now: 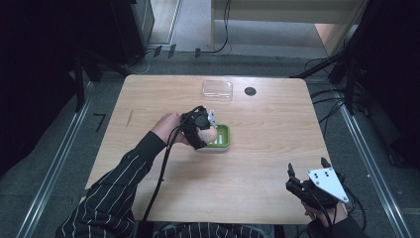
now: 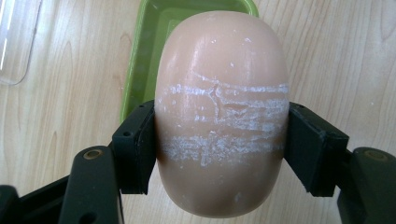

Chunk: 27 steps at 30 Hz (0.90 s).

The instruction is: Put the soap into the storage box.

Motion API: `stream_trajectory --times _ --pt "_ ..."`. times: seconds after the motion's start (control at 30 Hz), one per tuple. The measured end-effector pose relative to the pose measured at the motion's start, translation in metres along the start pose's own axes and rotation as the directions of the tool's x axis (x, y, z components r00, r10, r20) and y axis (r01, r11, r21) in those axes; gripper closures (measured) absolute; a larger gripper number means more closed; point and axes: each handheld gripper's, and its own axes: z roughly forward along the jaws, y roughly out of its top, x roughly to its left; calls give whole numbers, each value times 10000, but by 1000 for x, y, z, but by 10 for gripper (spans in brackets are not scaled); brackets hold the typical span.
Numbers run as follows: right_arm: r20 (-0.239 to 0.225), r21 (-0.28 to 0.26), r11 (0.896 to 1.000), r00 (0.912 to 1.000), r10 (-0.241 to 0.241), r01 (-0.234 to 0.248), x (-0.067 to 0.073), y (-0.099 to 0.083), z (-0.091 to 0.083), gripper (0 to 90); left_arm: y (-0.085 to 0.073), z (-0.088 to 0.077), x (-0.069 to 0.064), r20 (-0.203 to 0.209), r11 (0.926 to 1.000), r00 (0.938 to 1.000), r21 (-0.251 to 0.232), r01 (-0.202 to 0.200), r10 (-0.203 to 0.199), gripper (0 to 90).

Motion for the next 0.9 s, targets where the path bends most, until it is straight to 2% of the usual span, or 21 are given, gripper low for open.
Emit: stream_trajectory --times 0.6,0.9 --pt "36 2 10000 10000 -3 3 0 -1 -2 136 4 1 5 -85 9999 10000 -139 -44 42 333" --pt "123 26 10000 9999 33 -33 0 -1 -4 136 7 5 8 -104 9997 9997 -136 -200 199 333"
